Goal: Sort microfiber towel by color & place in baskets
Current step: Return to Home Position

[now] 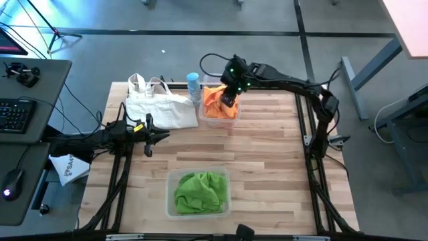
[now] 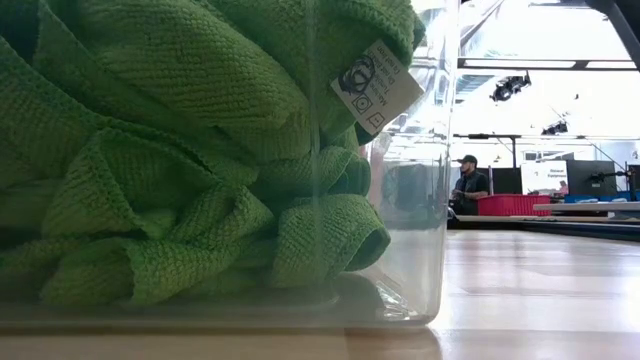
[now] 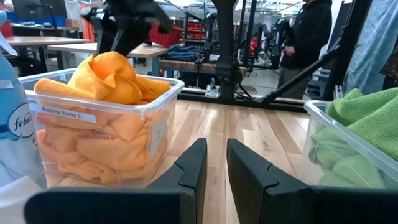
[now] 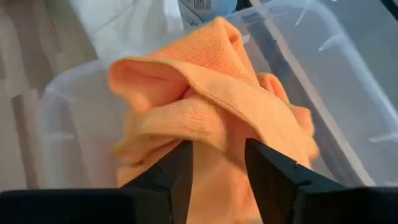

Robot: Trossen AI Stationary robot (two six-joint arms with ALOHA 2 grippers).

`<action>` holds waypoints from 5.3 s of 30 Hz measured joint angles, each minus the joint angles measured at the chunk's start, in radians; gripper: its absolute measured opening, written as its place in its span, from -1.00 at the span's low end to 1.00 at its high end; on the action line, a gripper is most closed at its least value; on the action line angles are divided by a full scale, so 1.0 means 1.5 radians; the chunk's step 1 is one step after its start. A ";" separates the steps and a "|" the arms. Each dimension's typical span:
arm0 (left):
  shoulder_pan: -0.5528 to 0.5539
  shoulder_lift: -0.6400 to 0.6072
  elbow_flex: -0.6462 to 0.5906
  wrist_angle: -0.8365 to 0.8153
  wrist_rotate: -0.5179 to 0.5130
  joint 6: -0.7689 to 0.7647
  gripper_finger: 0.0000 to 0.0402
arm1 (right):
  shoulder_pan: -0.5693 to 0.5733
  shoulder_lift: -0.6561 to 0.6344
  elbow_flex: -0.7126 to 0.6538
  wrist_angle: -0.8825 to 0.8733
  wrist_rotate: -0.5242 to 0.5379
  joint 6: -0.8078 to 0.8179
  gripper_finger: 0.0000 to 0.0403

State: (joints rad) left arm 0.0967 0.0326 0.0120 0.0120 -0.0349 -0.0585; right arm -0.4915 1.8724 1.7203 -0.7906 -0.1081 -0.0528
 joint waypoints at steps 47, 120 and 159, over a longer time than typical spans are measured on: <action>0.000 0.000 0.001 0.001 -0.002 0.000 -0.76 | 0.310 -0.394 -0.349 0.035 0.120 0.036 -1.00; 0.000 0.000 0.001 0.001 -0.002 0.000 -0.76 | 0.399 -1.247 -1.111 0.464 0.166 0.104 -1.00; 0.000 0.000 0.001 0.001 -0.002 0.000 -0.76 | 0.399 -1.245 -1.110 0.464 0.159 0.082 -1.00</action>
State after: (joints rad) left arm 0.0963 0.0330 0.0128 0.0128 -0.0372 -0.0582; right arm 0.1067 0.0051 0.0547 -0.0952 0.1310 0.0704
